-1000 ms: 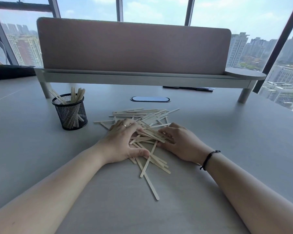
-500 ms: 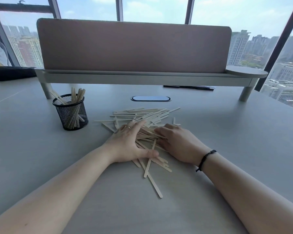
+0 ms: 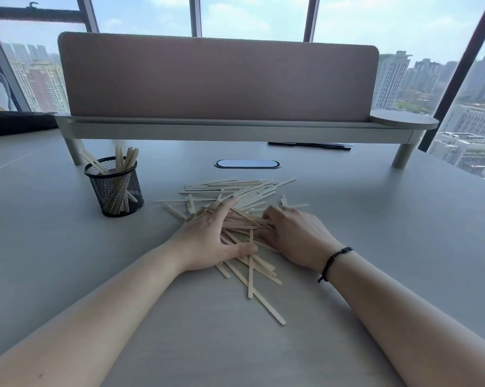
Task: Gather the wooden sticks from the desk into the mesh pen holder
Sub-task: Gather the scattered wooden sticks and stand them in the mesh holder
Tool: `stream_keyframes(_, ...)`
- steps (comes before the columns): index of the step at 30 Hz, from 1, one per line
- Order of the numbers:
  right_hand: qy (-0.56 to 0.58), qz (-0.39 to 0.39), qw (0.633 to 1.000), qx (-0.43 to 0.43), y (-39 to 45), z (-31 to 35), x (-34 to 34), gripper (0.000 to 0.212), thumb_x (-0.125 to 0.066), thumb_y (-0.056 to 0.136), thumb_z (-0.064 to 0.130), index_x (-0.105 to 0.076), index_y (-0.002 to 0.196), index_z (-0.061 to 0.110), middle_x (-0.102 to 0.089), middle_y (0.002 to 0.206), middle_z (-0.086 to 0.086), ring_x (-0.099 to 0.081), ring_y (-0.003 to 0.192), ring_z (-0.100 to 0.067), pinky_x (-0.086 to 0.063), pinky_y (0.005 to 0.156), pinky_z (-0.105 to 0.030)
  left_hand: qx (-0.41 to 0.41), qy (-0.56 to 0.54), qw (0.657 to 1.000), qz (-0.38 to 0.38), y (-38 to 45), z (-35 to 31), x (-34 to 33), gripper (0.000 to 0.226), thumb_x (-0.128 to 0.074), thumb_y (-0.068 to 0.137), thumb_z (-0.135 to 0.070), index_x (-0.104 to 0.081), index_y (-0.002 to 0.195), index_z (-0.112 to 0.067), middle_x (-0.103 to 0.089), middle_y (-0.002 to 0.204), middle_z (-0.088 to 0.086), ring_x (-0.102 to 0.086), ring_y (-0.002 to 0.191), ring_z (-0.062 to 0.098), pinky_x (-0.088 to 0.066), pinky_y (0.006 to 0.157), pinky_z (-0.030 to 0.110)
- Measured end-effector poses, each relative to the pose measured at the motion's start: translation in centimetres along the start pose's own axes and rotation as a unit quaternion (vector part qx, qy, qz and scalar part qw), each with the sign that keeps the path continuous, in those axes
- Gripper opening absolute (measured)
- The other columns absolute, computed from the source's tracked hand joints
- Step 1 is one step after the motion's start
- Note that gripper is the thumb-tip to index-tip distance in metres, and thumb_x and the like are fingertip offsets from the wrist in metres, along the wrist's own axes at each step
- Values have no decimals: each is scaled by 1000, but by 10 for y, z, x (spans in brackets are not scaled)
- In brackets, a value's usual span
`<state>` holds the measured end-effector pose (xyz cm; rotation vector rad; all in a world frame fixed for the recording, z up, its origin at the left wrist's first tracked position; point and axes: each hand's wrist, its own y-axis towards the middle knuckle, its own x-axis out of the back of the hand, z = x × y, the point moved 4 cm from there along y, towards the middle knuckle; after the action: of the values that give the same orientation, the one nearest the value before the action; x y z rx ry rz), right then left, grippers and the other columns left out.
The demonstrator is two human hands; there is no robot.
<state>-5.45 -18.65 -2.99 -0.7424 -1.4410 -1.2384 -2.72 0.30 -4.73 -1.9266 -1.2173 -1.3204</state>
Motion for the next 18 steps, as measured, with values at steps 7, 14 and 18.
stream_keyframes(7,-11,-5,1000,-3,-3,1,4,47,-44,96,62,-50,106,17,-66,88,-5,-63,81,-33,-41,60,-36,12,-12,1000,-20,-5,-5,5,109,-54,67,-88,-10,157,-44,-42,158,-3,-28,150,25,-20,121,42)
stream_keyframes(14,-16,-34,999,15,-4,-3,10,49,-44,95,64,-50,95,15,-63,76,-6,-61,73,-37,-42,56,-37,13,-36,997,-60,-5,-5,8,109,-46,69,-87,-7,158,-38,-54,142,0,-42,140,22,-26,118,42)
stream_keyframes(18,60,-65,996,-4,-4,-12,15,43,-56,90,62,-49,93,20,-57,69,-1,-55,67,-35,-42,55,-36,-1,-41,995,-95,-3,3,6,91,-56,85,-73,-9,156,-41,-55,147,-1,-46,139,21,-32,116,47)
